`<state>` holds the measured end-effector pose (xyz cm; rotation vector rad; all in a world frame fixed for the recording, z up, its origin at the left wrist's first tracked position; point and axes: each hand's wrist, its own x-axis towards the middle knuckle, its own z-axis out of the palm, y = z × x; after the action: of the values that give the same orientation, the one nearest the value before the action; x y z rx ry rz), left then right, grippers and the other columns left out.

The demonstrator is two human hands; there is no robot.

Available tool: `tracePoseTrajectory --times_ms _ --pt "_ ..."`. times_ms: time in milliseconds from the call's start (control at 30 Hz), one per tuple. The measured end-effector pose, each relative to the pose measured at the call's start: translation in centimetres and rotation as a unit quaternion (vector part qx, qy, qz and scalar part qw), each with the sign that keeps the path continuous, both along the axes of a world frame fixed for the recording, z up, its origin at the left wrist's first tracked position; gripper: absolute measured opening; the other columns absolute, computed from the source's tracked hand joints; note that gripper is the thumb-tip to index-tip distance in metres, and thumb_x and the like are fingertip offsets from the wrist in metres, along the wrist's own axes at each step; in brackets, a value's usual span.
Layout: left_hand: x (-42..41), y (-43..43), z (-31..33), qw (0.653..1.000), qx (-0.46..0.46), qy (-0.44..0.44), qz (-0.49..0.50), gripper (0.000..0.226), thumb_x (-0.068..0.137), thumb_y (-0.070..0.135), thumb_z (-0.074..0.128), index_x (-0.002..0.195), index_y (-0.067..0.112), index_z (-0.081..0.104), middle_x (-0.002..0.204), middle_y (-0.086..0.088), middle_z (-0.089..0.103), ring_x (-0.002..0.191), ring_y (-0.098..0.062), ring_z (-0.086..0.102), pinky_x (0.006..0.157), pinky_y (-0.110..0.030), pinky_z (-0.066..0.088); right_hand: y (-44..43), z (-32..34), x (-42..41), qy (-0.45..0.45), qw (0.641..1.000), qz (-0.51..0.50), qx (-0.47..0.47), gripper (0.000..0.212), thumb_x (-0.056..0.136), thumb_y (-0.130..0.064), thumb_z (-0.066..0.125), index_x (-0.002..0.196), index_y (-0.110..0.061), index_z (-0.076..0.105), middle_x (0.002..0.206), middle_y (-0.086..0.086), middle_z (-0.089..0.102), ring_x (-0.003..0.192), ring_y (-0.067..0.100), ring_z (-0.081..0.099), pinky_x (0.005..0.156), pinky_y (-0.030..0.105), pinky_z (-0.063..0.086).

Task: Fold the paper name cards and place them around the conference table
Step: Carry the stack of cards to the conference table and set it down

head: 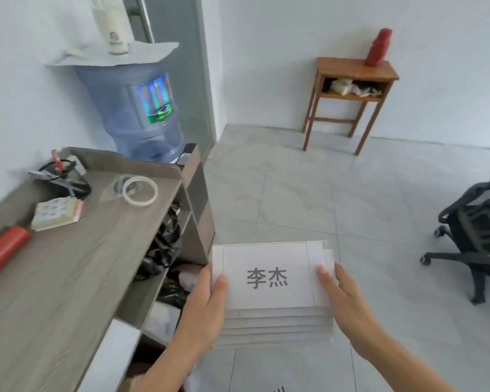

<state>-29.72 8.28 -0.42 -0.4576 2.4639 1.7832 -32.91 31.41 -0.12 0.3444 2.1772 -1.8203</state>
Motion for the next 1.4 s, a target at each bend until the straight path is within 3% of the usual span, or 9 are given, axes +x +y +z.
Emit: tracePoseTrajectory --times_ms 167,333,500,600,800,1033,1167,1300,1400 --pt "-5.0 13.2 -1.8 0.994 -0.001 -0.022 -0.105 0.023 0.1 0.03 0.04 0.119 0.032 0.052 0.115 0.018 0.06 0.112 -0.004 0.054 0.093 -0.025 0.037 13.3 -1.9 0.1 -0.017 0.994 -0.11 0.003 0.025 0.095 -0.049 0.045 0.112 -0.038 0.06 0.108 -0.019 0.072 0.105 0.004 0.066 0.101 0.041 0.047" --pt "-9.6 24.0 -2.3 0.977 -0.005 -0.041 -0.207 0.021 0.1 0.026 0.041 0.116 0.035 0.05 0.106 0.03 0.057 0.104 0.012 0.052 0.091 -0.019 0.038 23.3 -2.9 0.4 -0.027 0.976 -0.215 -0.009 0.026 0.096 -0.044 0.047 0.114 -0.031 0.06 0.105 -0.014 0.073 0.099 0.006 0.068 0.095 0.039 0.051" --pt "-15.9 33.8 -3.1 0.948 -0.005 -0.078 -0.309 0.026 0.099 0.034 0.04 0.122 0.036 0.051 0.114 0.02 0.063 0.11 -0.001 0.057 0.092 -0.026 0.043 31.4 -4.1 -1.2 -0.032 0.945 -0.325 -0.02 0.024 0.097 -0.038 0.048 0.112 -0.024 0.06 0.103 -0.009 0.072 0.093 0.006 0.069 0.084 0.03 0.052" --pt "-20.2 40.8 -3.2 0.926 -0.008 -0.08 -0.368 0.024 0.099 0.034 0.039 0.12 0.036 0.052 0.114 0.018 0.063 0.11 -0.005 0.059 0.096 -0.032 0.045 36.4 -4.5 -3.1 -0.021 0.92 -0.391 -0.013 0.027 0.096 -0.039 0.049 0.117 -0.024 0.059 0.108 -0.008 0.07 0.097 0.009 0.067 0.088 0.034 0.052" --pt "-28.1 54.5 -0.5 0.873 0.002 -0.062 -0.484 0.018 0.1 0.029 0.04 0.11 0.04 0.051 0.108 0.023 0.062 0.101 0.005 0.057 0.086 -0.023 0.043 45.8 -2.9 -6.8 0.01 0.863 -0.504 -0.024 0.028 0.096 -0.036 0.051 0.12 -0.024 0.058 0.106 -0.008 0.072 0.094 0.007 0.069 0.085 0.031 0.053" --pt "-32.3 70.2 -0.6 0.784 -0.028 -0.073 -0.616 0.022 0.099 0.033 0.04 0.115 0.037 0.053 0.11 0.011 0.069 0.104 -0.009 0.064 0.096 -0.04 0.05 55.5 -2.9 -6.8 0.025 0.789 -0.613 -0.039 0.029 0.095 -0.038 0.051 0.12 -0.025 0.059 0.1 -0.014 0.075 0.088 0.002 0.071 0.073 0.021 0.052" --pt "-31.9 79.4 -1.4 0.748 -0.018 -0.09 -0.658 0.023 0.1 0.03 0.04 0.118 0.034 0.053 0.112 0.011 0.067 0.104 -0.008 0.064 0.092 -0.034 0.051 62.5 -3.8 -5.7 0.03 0.758 -0.651 -0.032 0.026 0.096 -0.035 0.051 0.117 -0.025 0.06 0.094 -0.019 0.075 0.084 -0.002 0.071 0.066 0.015 0.052" --pt "-31.1 88.7 -1.5 0.742 0.002 -0.09 -0.664 0.023 0.1 0.025 0.04 0.114 0.038 0.052 0.11 0.017 0.065 0.098 0.004 0.062 0.078 -0.014 0.047 71.3 -4.4 -5.3 0.036 0.74 -0.671 -0.032 0.029 0.095 -0.036 0.051 0.12 -0.023 0.058 0.097 -0.01 0.075 0.083 0.0 0.071 0.067 0.018 0.052" --pt "-31.2 95.2 -0.3 0.748 0.005 -0.085 -0.659 0.022 0.1 0.026 0.04 0.105 0.043 0.053 0.106 0.02 0.066 0.093 0.011 0.062 0.078 -0.014 0.046 78.2 -3.7 -5.7 0.045 0.743 -0.667 -0.023 0.032 0.094 -0.036 0.053 0.123 -0.022 0.058 0.099 -0.011 0.076 0.086 0.0 0.071 0.072 0.019 0.052"
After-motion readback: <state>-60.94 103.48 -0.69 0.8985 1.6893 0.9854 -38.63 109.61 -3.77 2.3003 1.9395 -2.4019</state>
